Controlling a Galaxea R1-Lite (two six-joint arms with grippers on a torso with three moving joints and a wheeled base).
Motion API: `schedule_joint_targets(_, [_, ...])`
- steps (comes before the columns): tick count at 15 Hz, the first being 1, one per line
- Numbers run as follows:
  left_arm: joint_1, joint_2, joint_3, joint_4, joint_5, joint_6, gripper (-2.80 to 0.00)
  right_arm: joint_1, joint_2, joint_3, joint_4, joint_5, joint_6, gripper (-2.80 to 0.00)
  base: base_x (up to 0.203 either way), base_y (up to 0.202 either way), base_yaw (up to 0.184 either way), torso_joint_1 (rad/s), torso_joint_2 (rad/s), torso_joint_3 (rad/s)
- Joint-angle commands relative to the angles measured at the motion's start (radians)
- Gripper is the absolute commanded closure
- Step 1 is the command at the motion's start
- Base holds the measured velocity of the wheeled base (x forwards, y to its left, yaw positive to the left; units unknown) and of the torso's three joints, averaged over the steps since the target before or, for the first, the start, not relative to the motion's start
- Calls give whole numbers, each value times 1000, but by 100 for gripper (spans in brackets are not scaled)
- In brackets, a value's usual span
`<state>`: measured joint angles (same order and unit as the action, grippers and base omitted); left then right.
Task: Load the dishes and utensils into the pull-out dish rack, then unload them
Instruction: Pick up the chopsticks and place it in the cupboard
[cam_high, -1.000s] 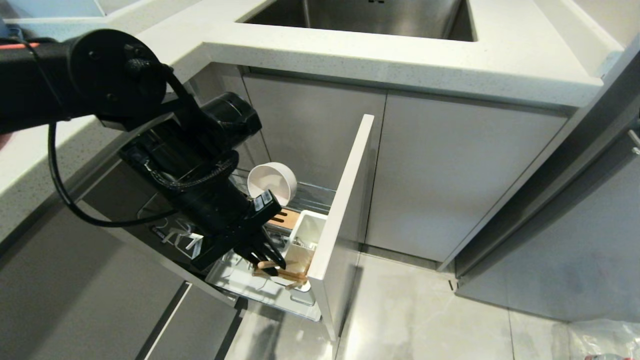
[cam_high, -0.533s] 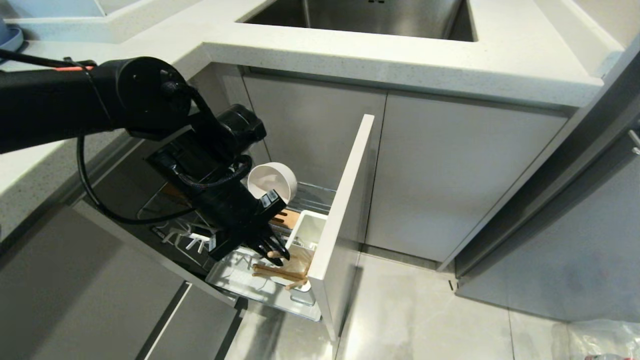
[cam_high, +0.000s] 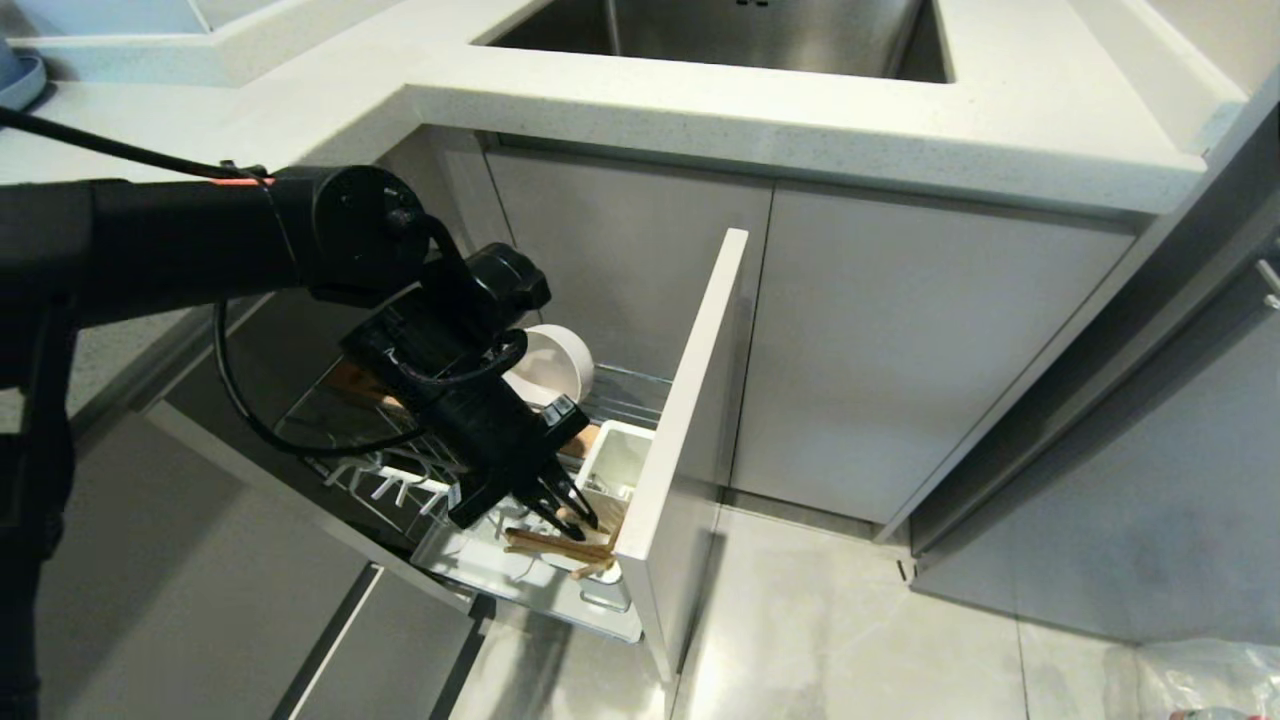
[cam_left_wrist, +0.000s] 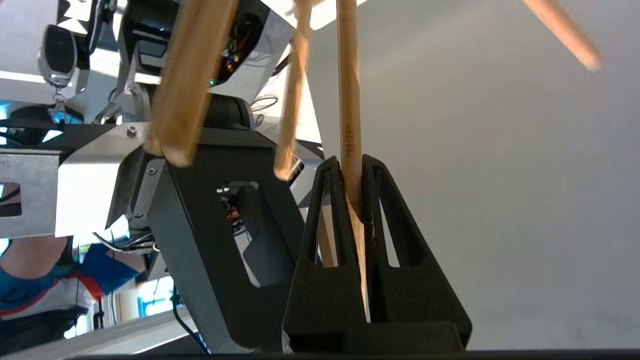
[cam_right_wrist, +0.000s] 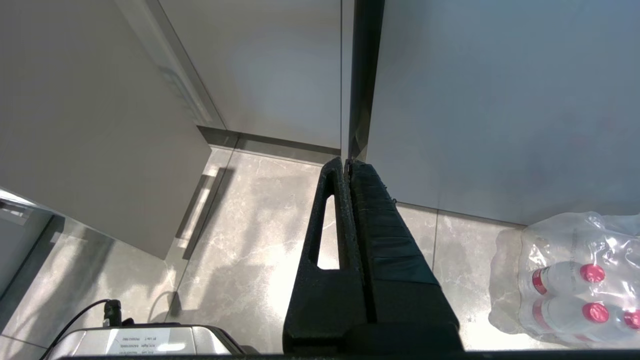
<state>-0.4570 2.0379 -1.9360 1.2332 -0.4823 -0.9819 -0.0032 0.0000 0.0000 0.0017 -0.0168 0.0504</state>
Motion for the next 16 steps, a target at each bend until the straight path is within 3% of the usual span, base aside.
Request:
schedule_joint_targets(1, [3, 27, 0, 6, -2, -6, 0, 0, 0, 2, 0, 0, 0, 0, 0, 0, 0, 0, 0, 0])
schedule_joint_targets(16, [34, 93, -1, -18, -4, -1, 0, 0, 0, 2, 0, 0, 0, 0, 0, 0, 0, 0, 0, 0])
